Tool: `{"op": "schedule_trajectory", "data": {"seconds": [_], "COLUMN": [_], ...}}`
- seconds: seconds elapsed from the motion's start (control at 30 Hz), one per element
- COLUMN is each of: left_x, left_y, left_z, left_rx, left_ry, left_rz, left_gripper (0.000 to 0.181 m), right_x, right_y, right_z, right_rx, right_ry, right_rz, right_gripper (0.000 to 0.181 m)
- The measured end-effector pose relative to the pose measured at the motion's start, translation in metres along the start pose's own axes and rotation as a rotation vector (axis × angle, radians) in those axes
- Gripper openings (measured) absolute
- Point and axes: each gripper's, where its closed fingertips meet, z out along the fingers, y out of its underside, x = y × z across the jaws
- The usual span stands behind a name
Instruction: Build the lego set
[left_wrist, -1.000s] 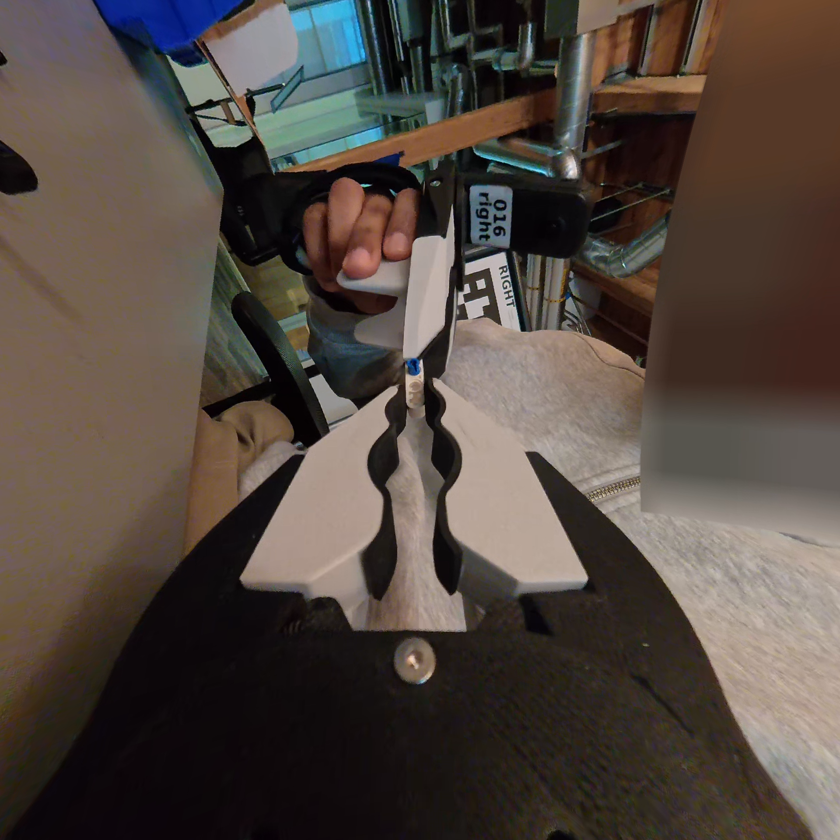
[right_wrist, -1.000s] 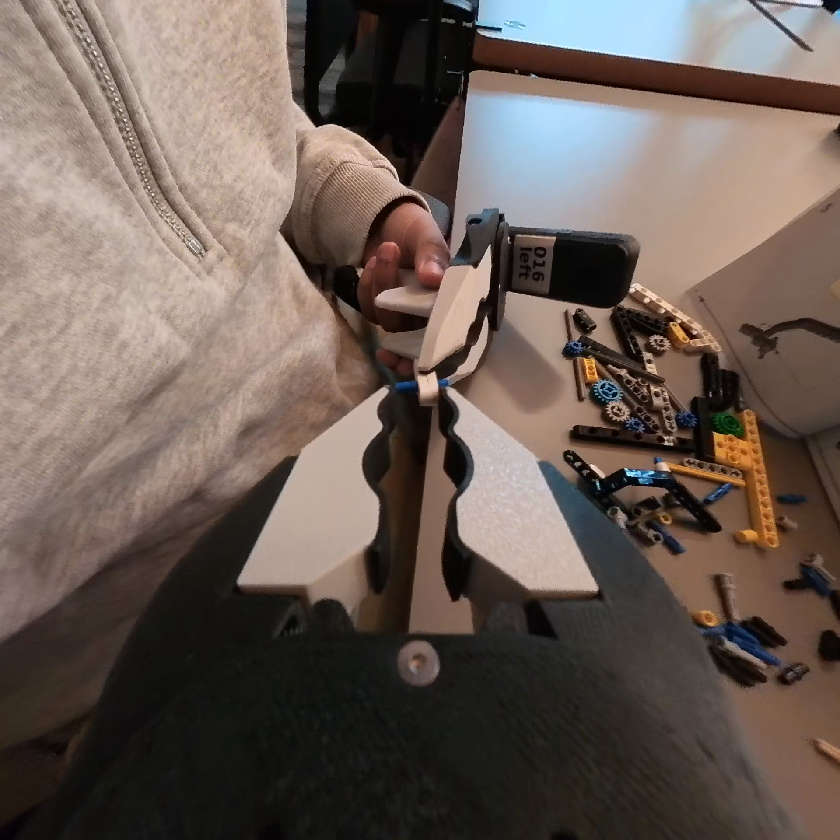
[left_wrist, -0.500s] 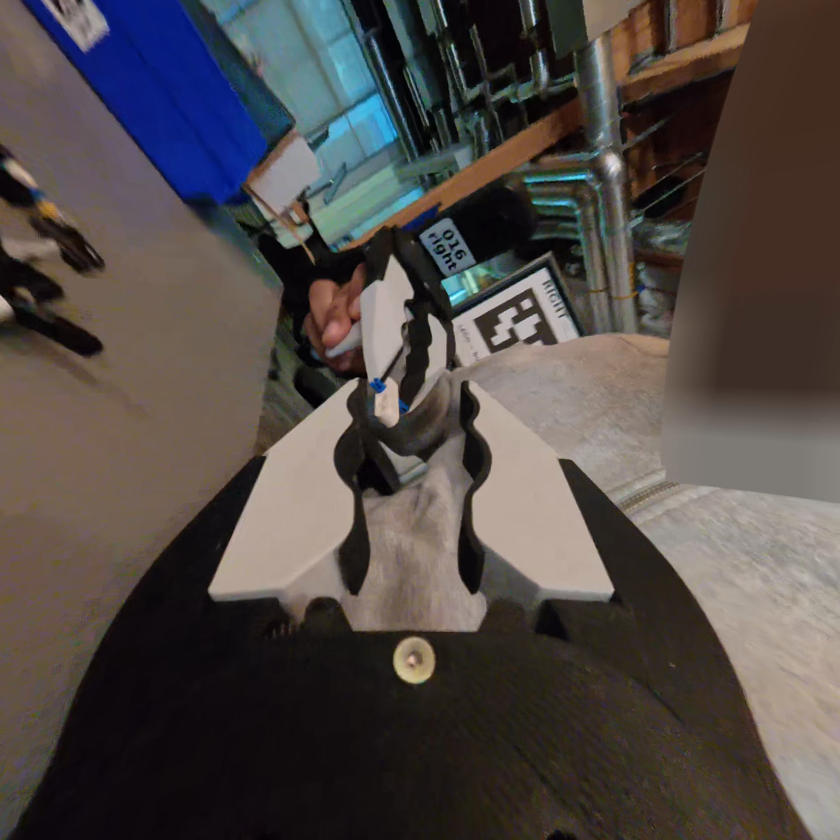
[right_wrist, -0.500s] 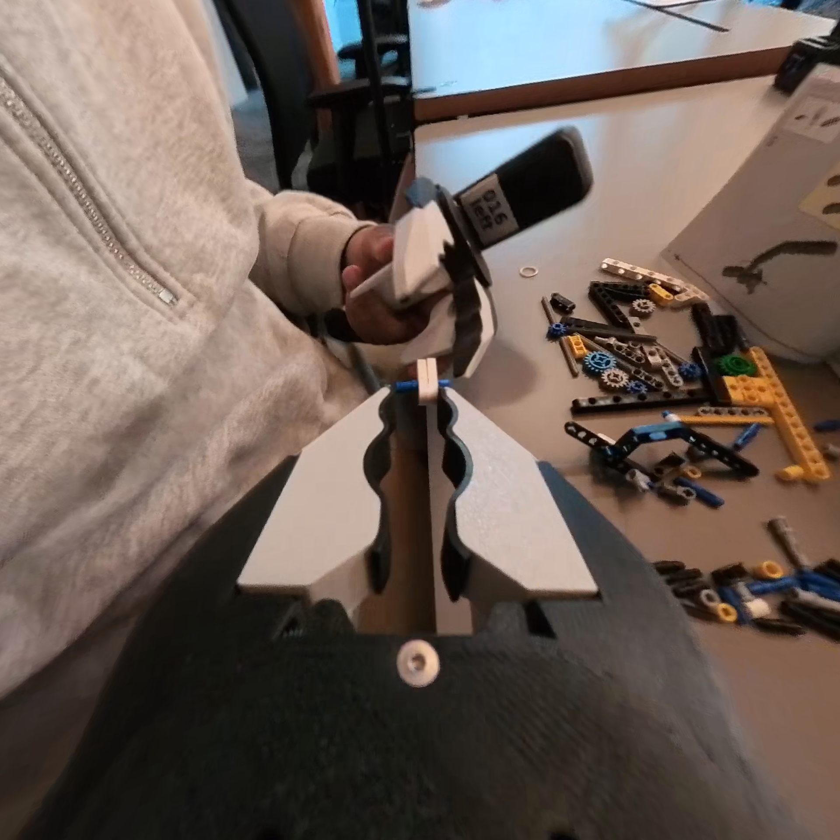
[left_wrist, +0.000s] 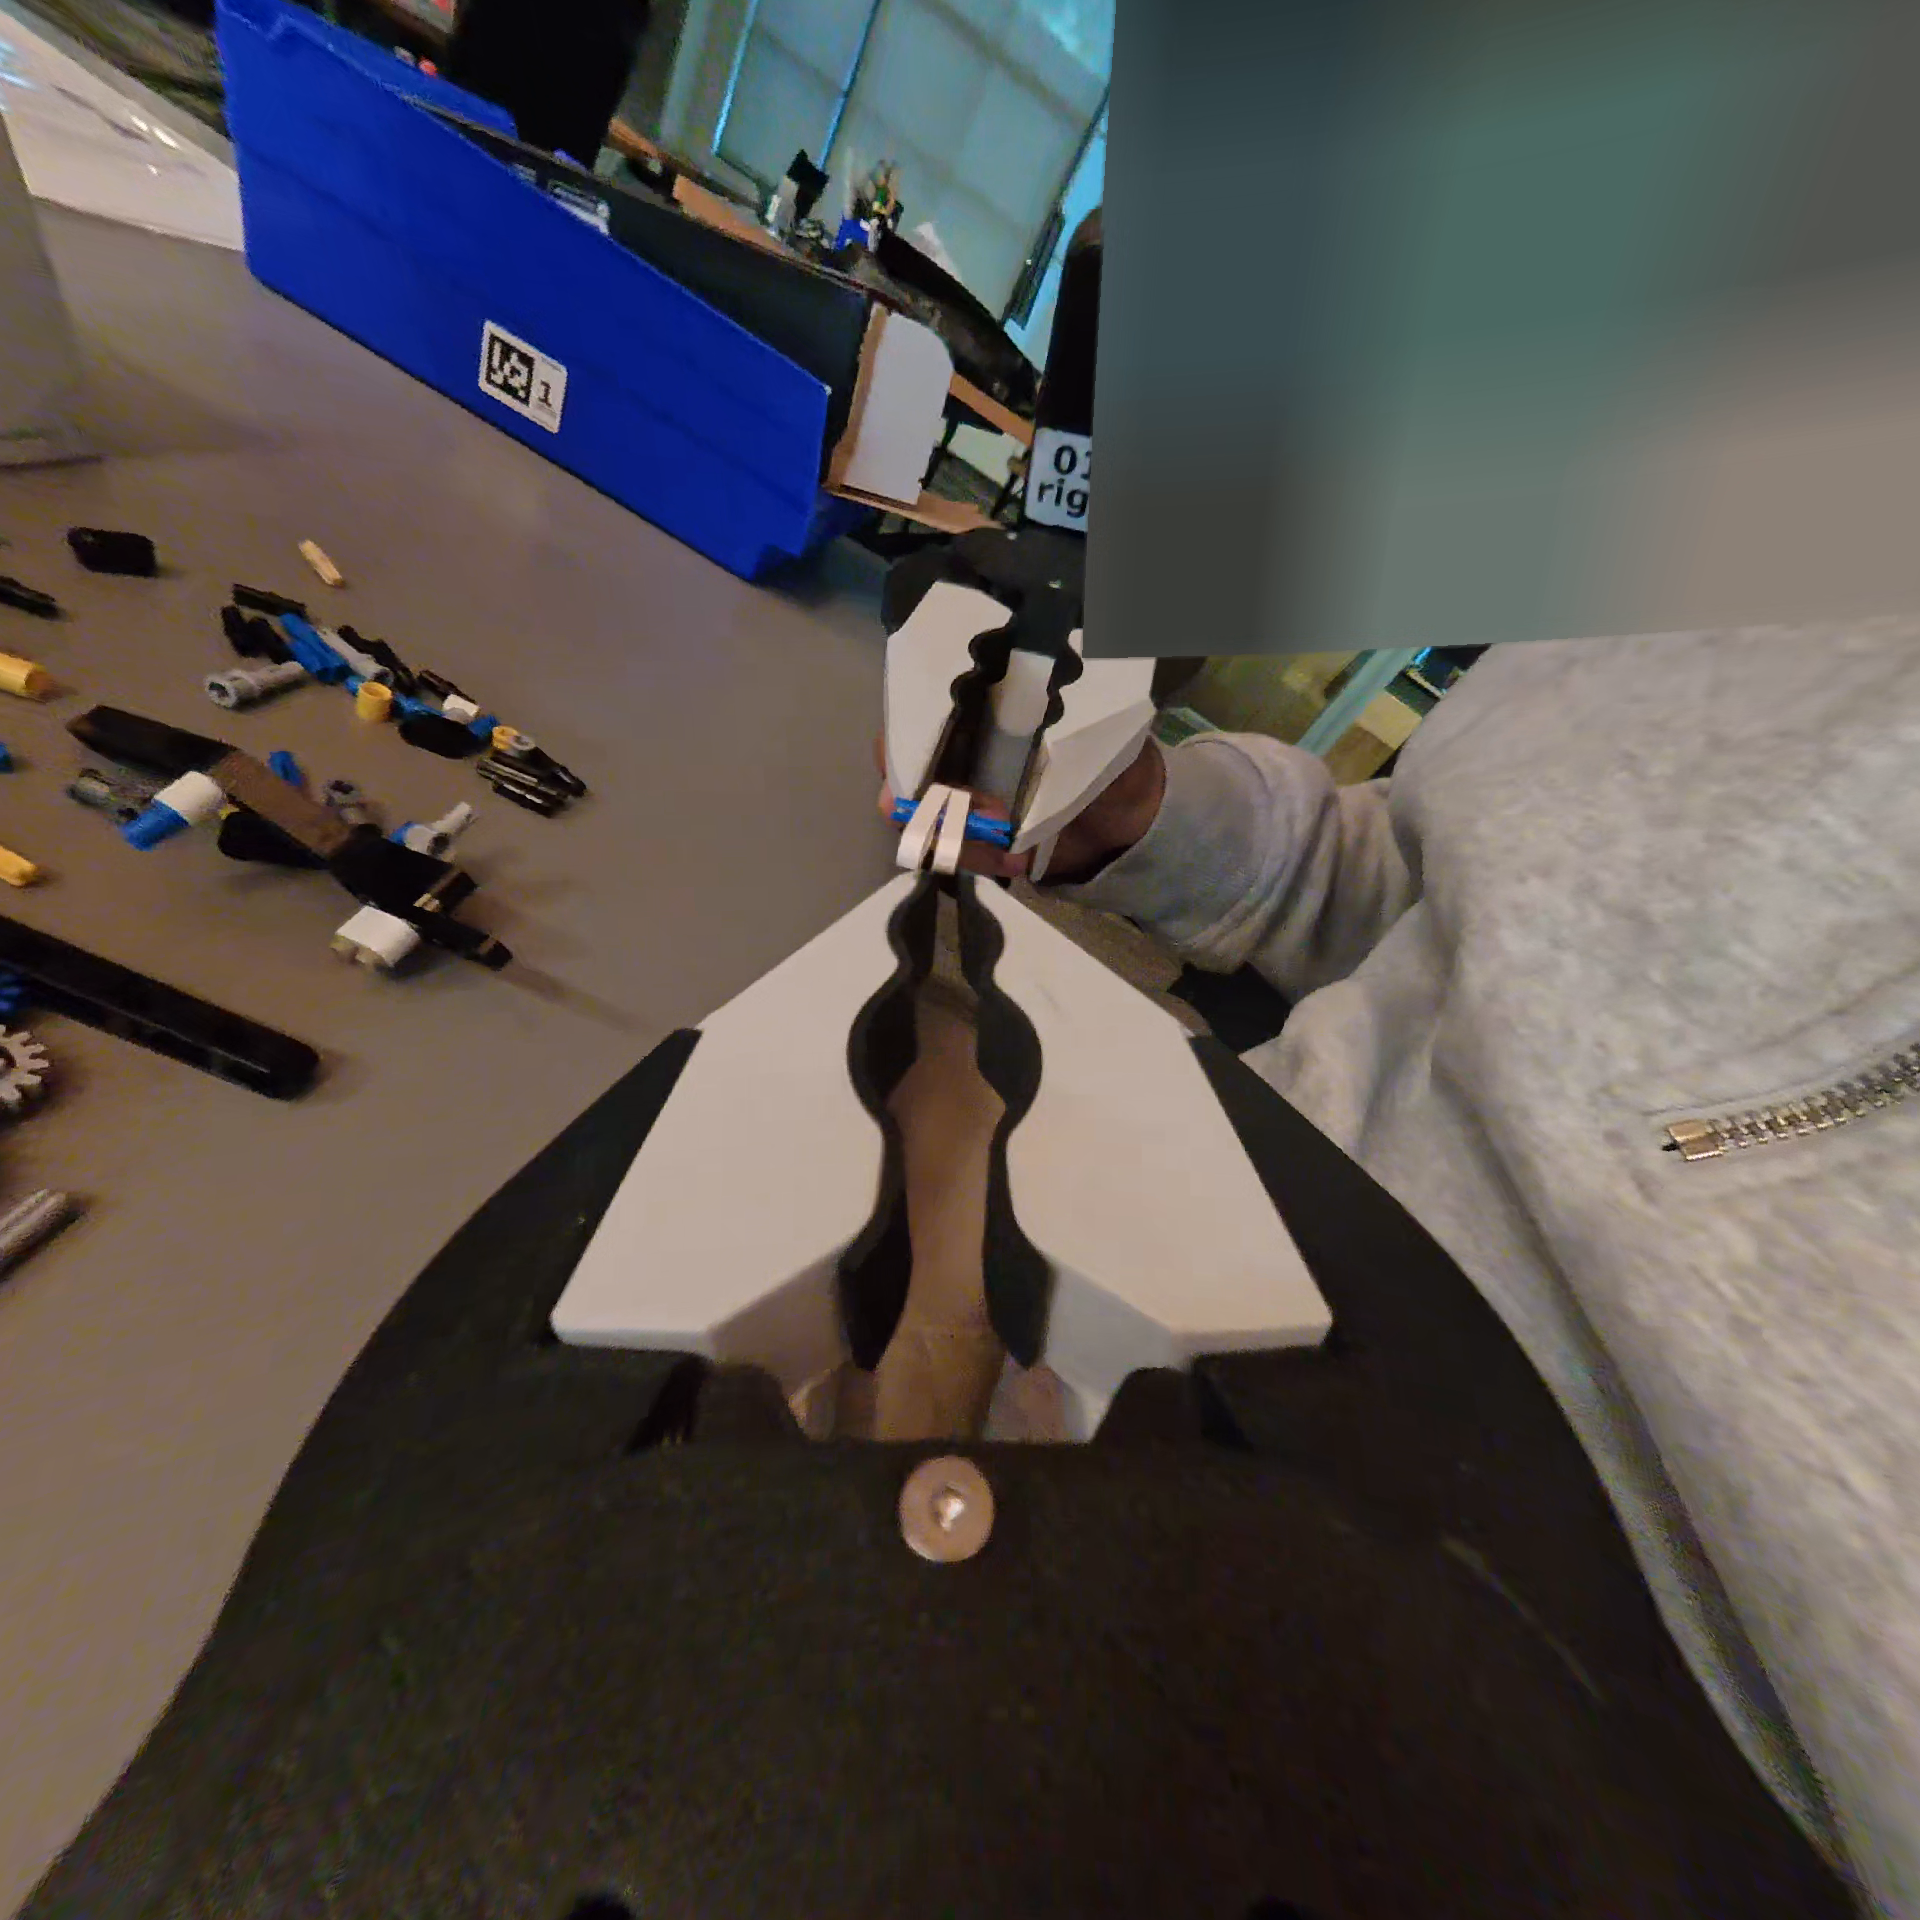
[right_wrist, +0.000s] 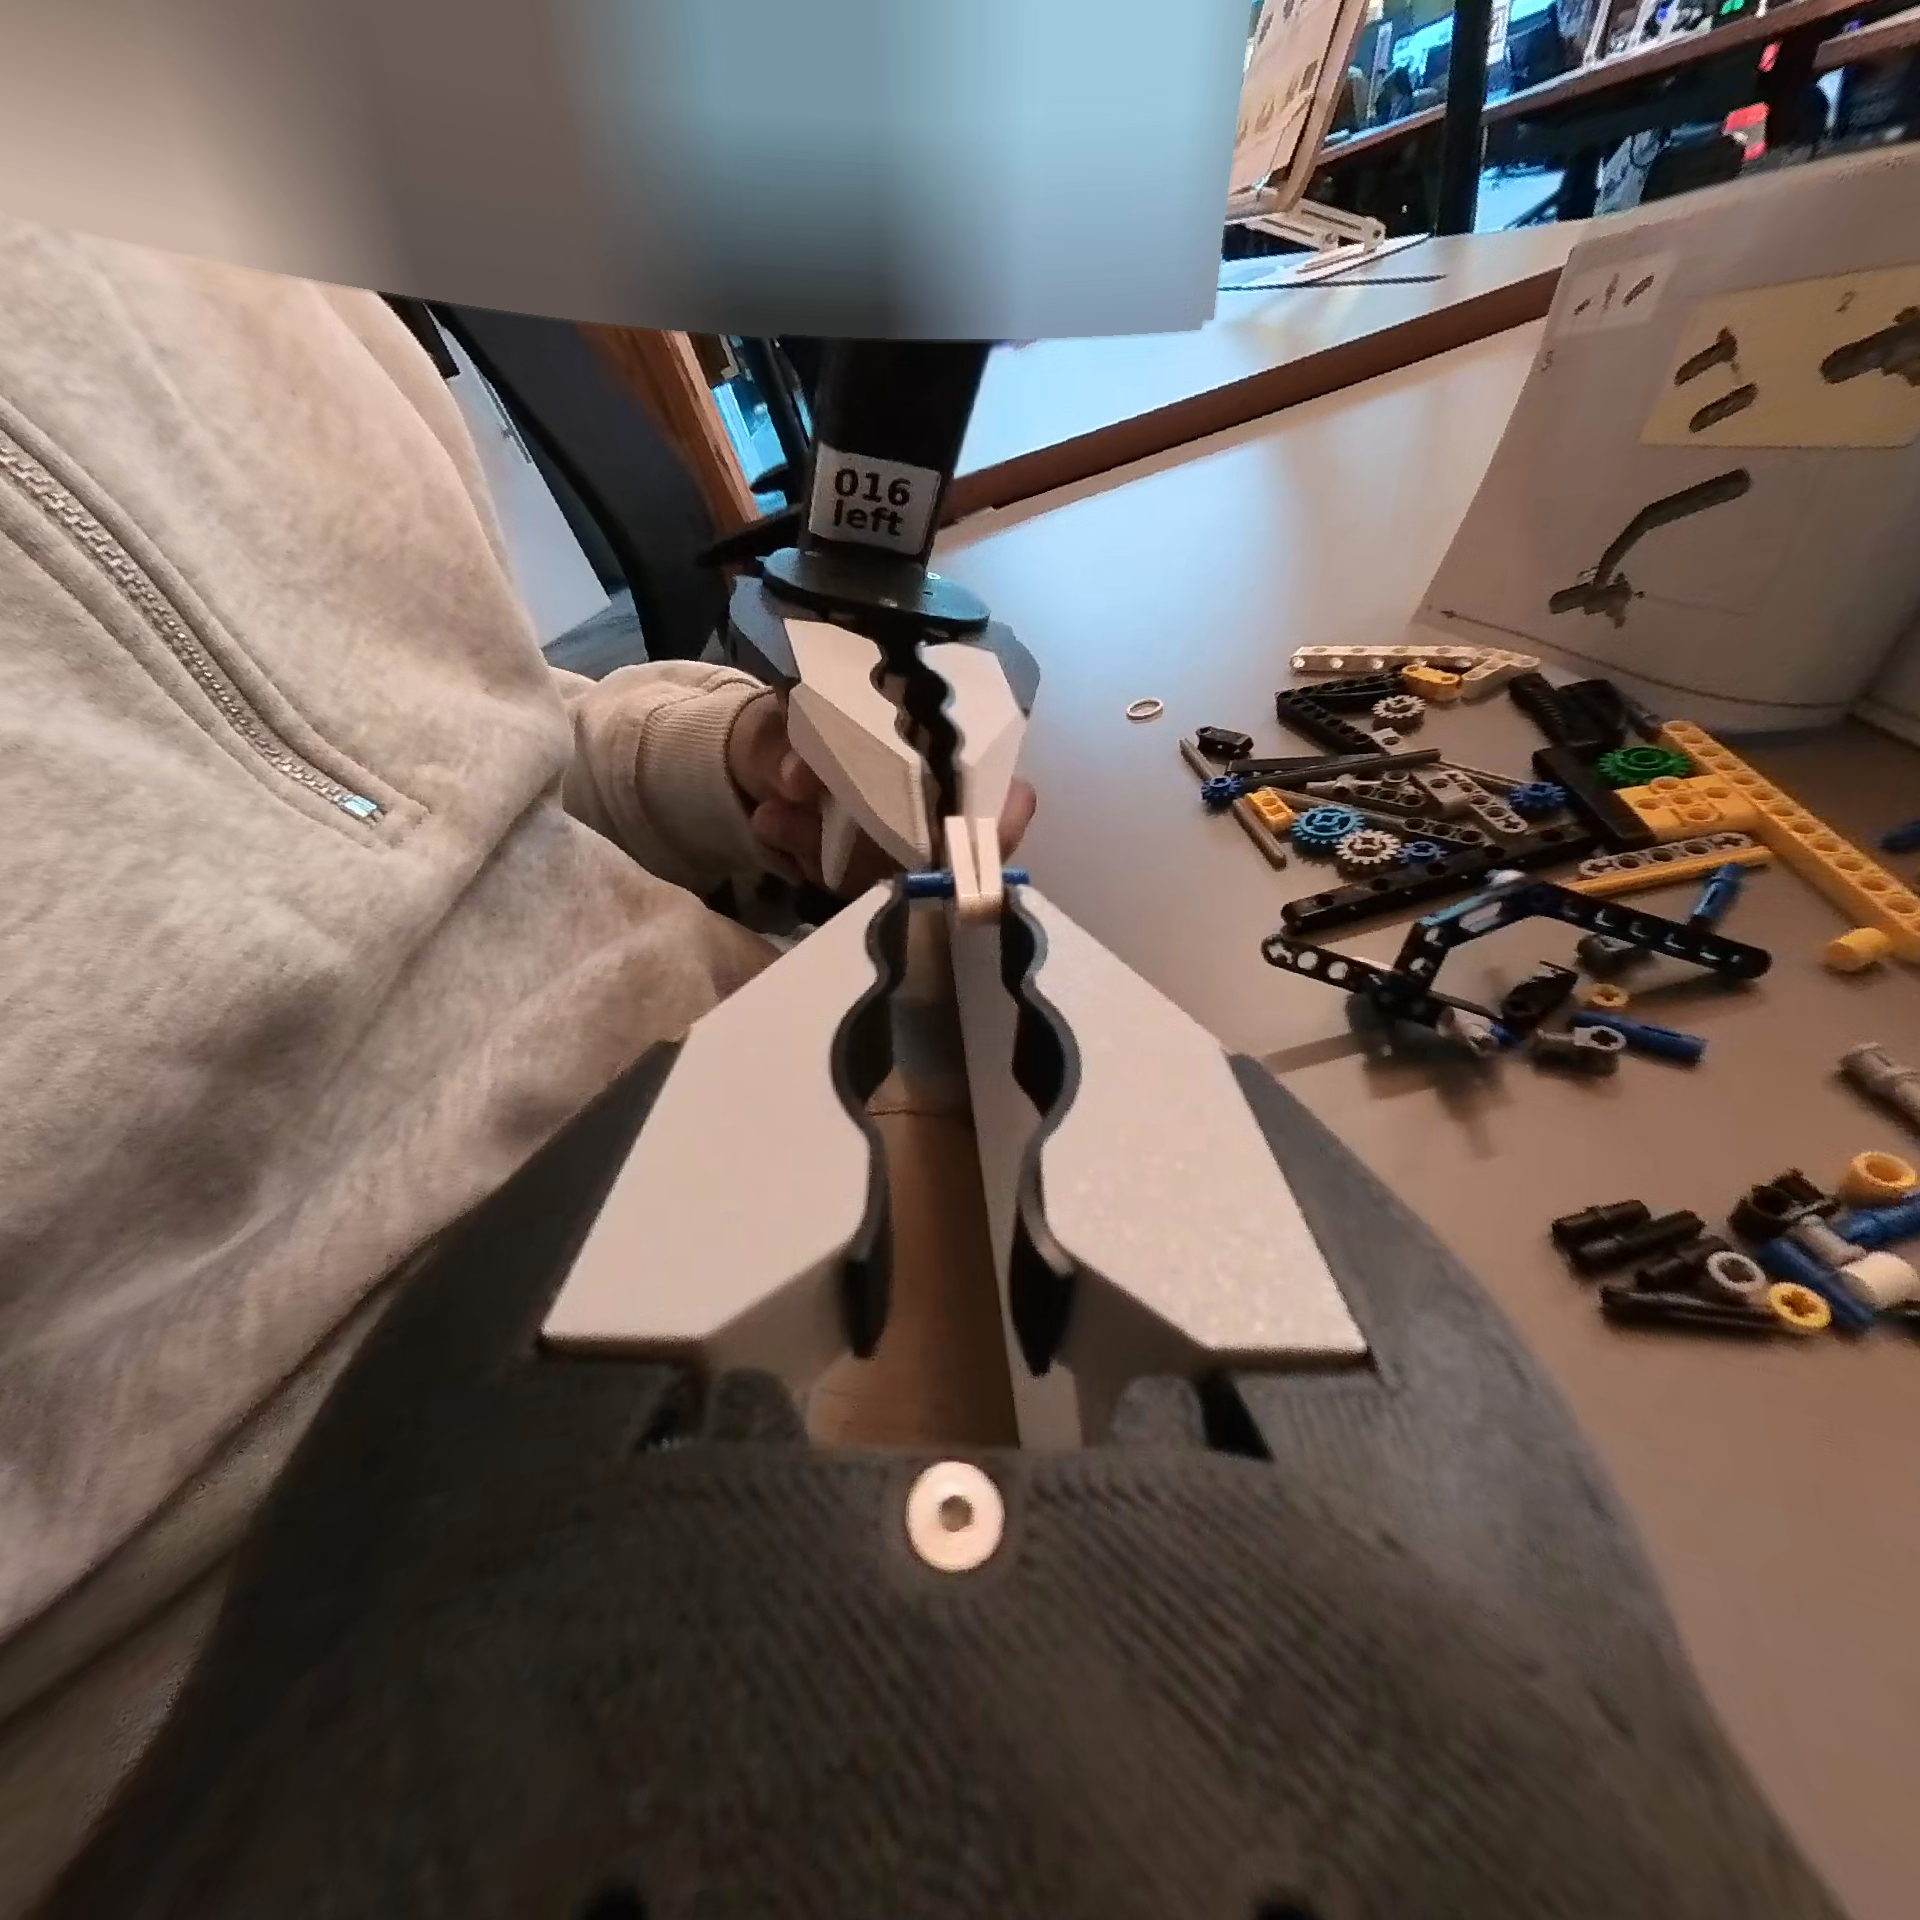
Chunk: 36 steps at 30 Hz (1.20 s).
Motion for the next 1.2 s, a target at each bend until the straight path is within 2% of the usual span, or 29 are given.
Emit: {"op": "schedule_trajectory", "data": {"seconds": [0.13, 0.17, 0.37, 0.7, 1.03, 1.2], "left_x": [-0.006, -0.006, -0.007, -0.010, -0.009, -0.004], "left_y": [-0.002, -0.002, 0.003, 0.006, 0.004, 0.005], "left_z": [0.000, 0.000, 0.008, 0.010, 0.010, 0.010], "left_rx": [0.015, 0.019, -0.012, -0.032, -0.028, -0.030], "left_ry": [-0.012, -0.012, -0.045, -0.073, -0.084, -0.055], "left_rz": [-0.032, -0.034, 0.026, 0.071, 0.111, 0.141], "left_gripper": [0.024, 0.024, 0.024, 0.009, 0.008, 0.019], "right_x": [0.001, 0.002, 0.002, 0.001, 0.001, 0.000], "right_y": [-0.001, 0.000, 0.005, 0.013, 0.010, 0.009], "right_z": [-0.003, -0.004, -0.005, 0.000, -0.001, -0.001], "right_rx": [0.015, 0.009, -0.028, -0.083, -0.059, -0.053], "right_ry": [-0.008, -0.001, 0.008, 0.023, 0.025, 0.014], "right_rz": [0.004, 0.000, -0.019, -0.044, -0.040, -0.023], "right_gripper": [0.016, 0.016, 0.016, 0.016, 0.017, 0.017]}}
